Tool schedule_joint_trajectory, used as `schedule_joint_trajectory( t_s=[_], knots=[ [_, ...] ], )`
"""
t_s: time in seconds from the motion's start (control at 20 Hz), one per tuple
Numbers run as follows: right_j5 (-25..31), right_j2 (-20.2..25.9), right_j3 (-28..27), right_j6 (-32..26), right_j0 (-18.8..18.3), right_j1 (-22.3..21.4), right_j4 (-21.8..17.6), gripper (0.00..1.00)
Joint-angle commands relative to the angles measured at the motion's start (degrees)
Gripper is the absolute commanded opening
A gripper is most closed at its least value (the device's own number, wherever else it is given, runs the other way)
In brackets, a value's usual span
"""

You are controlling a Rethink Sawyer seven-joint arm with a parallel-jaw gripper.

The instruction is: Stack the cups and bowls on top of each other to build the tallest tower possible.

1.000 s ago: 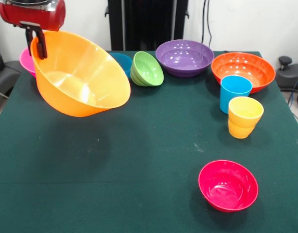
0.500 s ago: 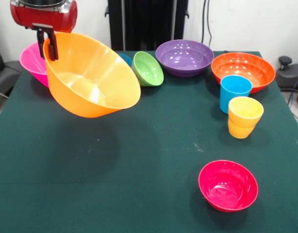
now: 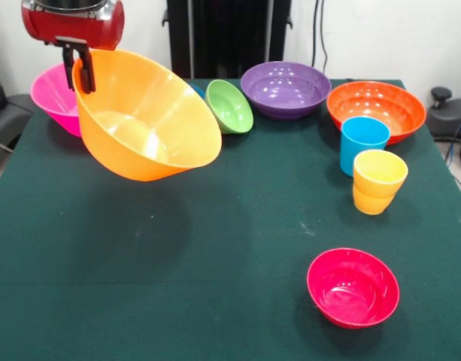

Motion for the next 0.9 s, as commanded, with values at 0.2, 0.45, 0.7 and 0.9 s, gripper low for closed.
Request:
schedule_joint_trajectory(
  t_s=[0.2,0.45,0.7,0.9],
  knots=[
    [-0.6,0.1,2.6,-5.4,3.5,-0.5,0.9,0.00],
    [-0.4,0.0,2.7,-4.7,4.1,-0.8,1.2,0.00],
    [-0.7,-0.1,2.9,-4.3,4.6,-0.5,1.4,0.00],
    [-1.0,-0.4,3.0,-3.6,5.2,-0.6,1.4,0.00]
  ],
)
